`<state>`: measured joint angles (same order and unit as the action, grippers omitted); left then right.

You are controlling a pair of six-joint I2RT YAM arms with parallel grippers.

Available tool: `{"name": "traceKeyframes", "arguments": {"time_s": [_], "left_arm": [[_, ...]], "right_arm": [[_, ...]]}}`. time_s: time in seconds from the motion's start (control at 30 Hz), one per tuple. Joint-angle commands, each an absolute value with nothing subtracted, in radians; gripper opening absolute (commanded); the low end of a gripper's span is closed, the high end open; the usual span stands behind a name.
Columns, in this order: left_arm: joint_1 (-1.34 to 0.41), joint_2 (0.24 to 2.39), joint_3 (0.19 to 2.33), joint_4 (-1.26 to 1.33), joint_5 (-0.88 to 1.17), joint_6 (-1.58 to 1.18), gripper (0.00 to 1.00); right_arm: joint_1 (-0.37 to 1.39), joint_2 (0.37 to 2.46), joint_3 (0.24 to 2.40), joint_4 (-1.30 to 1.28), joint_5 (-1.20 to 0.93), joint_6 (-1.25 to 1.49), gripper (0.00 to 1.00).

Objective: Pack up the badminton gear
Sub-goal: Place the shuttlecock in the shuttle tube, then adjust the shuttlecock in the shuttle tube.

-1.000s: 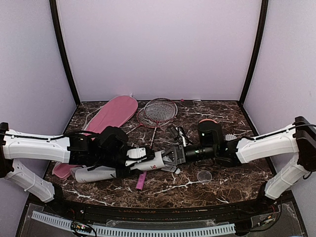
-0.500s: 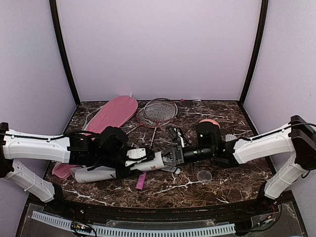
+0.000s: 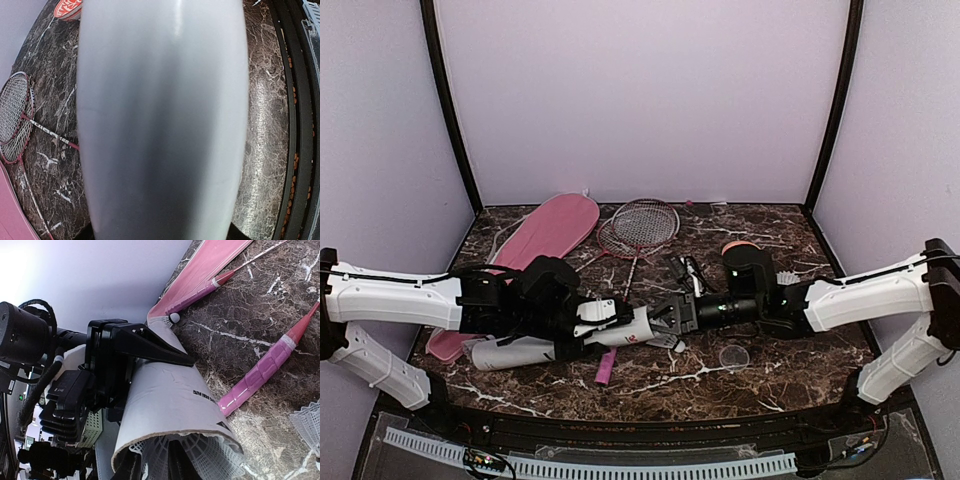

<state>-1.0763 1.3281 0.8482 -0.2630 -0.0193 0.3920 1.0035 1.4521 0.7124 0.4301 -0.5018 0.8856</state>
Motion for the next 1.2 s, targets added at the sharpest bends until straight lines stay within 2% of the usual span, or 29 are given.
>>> {"name": "traceKeyframes", "arguments": {"time_s": [0.0,0.17,0.4,0.63,1.17], "left_arm": [[-1.078,1.319,0.862,-0.234,-0.011,0.377,0.56],[-1.078,1.321,0.862,-0.236,-0.011,0.377,0.56],[-1.078,1.321,0.862,-0.236,-0.011,0.376,0.56],[-1.080,1.321,0.862,-0.235,-0.012,0.377,0.56],[-1.081,1.328,0.862,-0.236,-0.017,0.377,0.56]], "right_arm": [[1.017,1.411,0.698,0.416,-0.492,0.863,0.18],[1.017,1.388,0.692,0.386,-0.478,0.856,0.22],[1.007,1.356,0.675,0.371,-0.468,0.853,0.33],[0.983,1.294,0.629,0.360,-0.449,0.861,0.36],[0.978,1.328,0.635,0.443,-0.532,0.874,0.28]]}}
